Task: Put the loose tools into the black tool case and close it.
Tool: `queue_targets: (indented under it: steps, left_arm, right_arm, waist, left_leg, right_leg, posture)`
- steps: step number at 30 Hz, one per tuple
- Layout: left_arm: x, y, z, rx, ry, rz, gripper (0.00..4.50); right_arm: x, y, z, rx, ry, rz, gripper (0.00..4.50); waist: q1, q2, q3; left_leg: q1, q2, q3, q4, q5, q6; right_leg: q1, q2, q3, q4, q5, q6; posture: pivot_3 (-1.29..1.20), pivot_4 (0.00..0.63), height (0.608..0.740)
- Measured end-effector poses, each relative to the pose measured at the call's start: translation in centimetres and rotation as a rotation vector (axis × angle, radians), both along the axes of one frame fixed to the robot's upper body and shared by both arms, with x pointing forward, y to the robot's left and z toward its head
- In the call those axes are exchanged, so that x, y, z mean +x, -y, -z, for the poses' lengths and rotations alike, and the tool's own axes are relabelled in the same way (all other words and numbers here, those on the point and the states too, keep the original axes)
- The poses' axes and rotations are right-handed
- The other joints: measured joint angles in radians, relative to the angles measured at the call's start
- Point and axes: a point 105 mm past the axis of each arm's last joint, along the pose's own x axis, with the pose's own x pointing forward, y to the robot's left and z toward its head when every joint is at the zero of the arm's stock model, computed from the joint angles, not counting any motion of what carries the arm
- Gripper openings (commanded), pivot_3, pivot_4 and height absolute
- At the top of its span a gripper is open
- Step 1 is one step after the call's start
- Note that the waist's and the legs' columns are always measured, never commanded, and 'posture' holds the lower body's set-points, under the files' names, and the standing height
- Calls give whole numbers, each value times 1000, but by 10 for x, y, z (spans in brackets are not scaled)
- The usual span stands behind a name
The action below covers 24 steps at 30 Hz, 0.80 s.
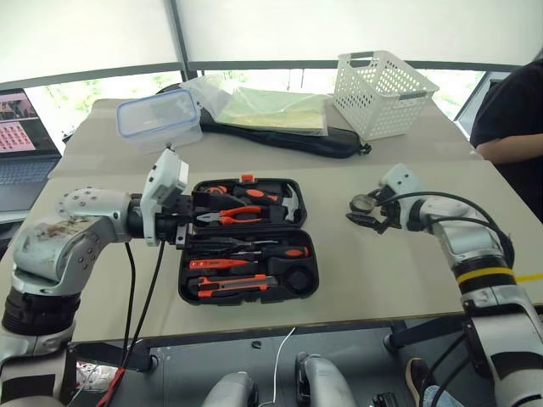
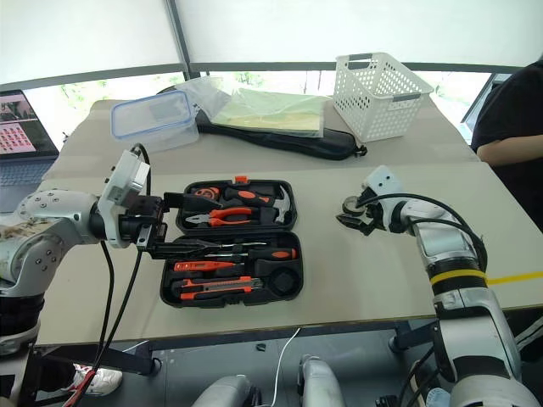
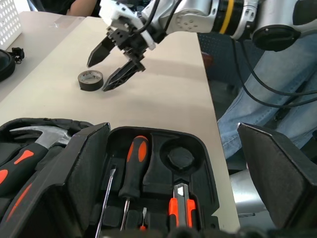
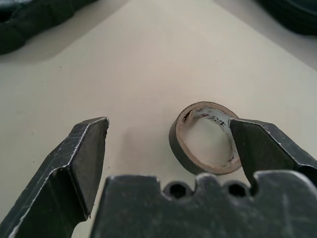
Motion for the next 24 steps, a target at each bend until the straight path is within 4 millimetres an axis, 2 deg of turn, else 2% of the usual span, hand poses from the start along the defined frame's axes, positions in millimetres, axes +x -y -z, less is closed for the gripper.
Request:
queue_targets:
  steps: [3, 14, 20, 22, 24]
  left_arm:
    - [-1, 0, -1, 12, 13, -3, 4500]
    - [0, -1, -1, 21, 39, -15, 4500]
    - [1, -1, 2, 47, 51, -11, 4500]
    - [1, -1, 3, 52, 47, -8, 4500]
    - [0, -2, 5, 59, 41, -5, 4500]
  right_arm:
    - [6, -3, 9, -35, -22, -10, 3806]
    - [11, -10, 13, -32, -42, -32, 68]
    - [8, -10, 5, 27, -42, -68, 29]
    - [3, -16, -12, 90, -23, -127, 29]
    - [-12, -33, -37, 150, 20, -261, 29]
  waist:
    - [-2, 0, 0]
    - [-4, 0, 0]
    - [-4, 1, 0]
    - [-4, 1, 1]
    - [-3, 2, 1]
  left_leg:
    - [1, 0, 0, 0, 0, 0]
    - [1, 0, -1, 0, 0, 0]
    - [1, 0, -1, 0, 0, 0]
    - [1, 0, -1, 0, 0, 0]
    - [1, 1, -2, -1, 0, 0]
  right_leg:
    - [0, 0, 0, 0, 0, 0]
    - [0, 0, 1, 1, 0, -1]
    - [0, 0, 1, 1, 0, -1]
    - [0, 0, 1, 1, 0, -1]
    - [0, 0, 1, 1, 0, -1]
  posture:
    - [0, 150, 740]
    - [0, 150, 740]
    - [0, 150, 740]
    - [0, 150, 740]
    - [0, 150, 740]
